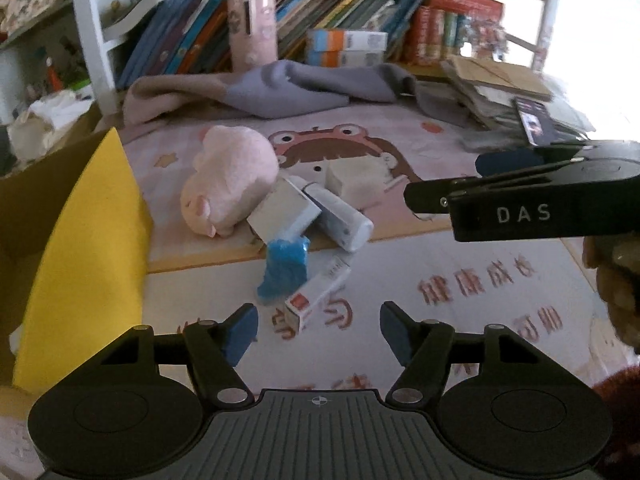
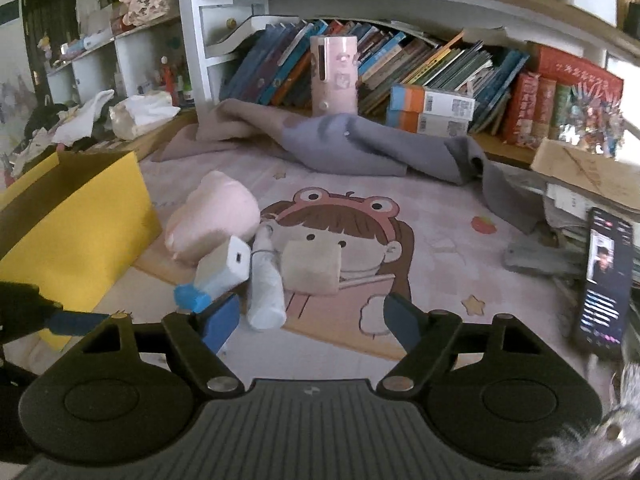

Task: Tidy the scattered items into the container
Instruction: 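Grasp the small white-and-red carton with the left tool, then lift the carton with the left tool while right tool grasps the white foam block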

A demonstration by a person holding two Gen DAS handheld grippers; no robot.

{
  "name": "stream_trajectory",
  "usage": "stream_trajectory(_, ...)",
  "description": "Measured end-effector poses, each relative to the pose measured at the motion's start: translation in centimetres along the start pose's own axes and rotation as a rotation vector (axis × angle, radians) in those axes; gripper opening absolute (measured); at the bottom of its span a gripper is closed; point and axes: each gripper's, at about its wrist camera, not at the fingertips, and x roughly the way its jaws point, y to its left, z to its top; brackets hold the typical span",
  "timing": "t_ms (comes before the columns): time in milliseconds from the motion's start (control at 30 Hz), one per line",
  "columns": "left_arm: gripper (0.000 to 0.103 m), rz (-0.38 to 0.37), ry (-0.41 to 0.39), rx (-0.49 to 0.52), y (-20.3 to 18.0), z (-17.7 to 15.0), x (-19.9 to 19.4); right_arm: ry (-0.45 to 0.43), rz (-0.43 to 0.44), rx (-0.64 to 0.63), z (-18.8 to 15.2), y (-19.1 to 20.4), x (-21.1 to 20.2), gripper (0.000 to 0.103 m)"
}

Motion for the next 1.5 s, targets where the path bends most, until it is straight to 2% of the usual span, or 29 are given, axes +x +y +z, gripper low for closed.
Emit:
stream_trajectory(200,0.049,0.016,0.027,-0.031,-0.1,0.8,2.3,0.040,0.023,0.056,0.8,-1.9,3.9,0.079)
stream_trajectory(267,0.048,0.021,0.043,-0.031,-0.3,0.9,3.0,0.037,0.030,0.060,1.2,-2.1,4.8,0.079)
stream_trajectory(500,0.035,0.045,0.080,0.001,-0.8,1.4,5.3,0.028,0.054,0.001,2.4,-1.4,7.7,0.079)
stream_trajectory(667,0.017,0.036,0.107,0.024,-1.5,1.4,5.9,0.027,0.048,-0.031,2.8,-0.7,9.3,0.079)
stream_trajectory(733,0.015,0.036,0.108,0.028,-1.7,1.2,5.9,0.039,0.050,-0.037,2.9,-0.6,9.9,0.079)
stream_trajectory(1033,0.014,0.040,0.107,0.020,-2.0,1.5,6.1,0.058,0.042,0.014,2.5,-1.5,11.0,0.069)
stream_trajectory(1133,0.014,0.042,0.099,0.024,-2.1,1.7,6.3,0.072,0.066,0.036,2.3,-1.7,11.1,0.062)
stream_trajectory(1200,0.014,0.041,0.093,0.025,-2.0,1.8,6.5,0.075,0.089,0.045,2.3,-1.7,11.1,0.051)
stream_trajectory(1300,0.013,0.039,0.094,0.021,-2.1,1.9,6.5,0.077,0.097,0.040,2.4,-1.6,10.8,0.046)
stream_trajectory(1500,0.013,0.020,0.059,0.020,-2.4,2.1,5.1,0.052,0.092,0.039,2.6,-2.2,9.1,0.045)
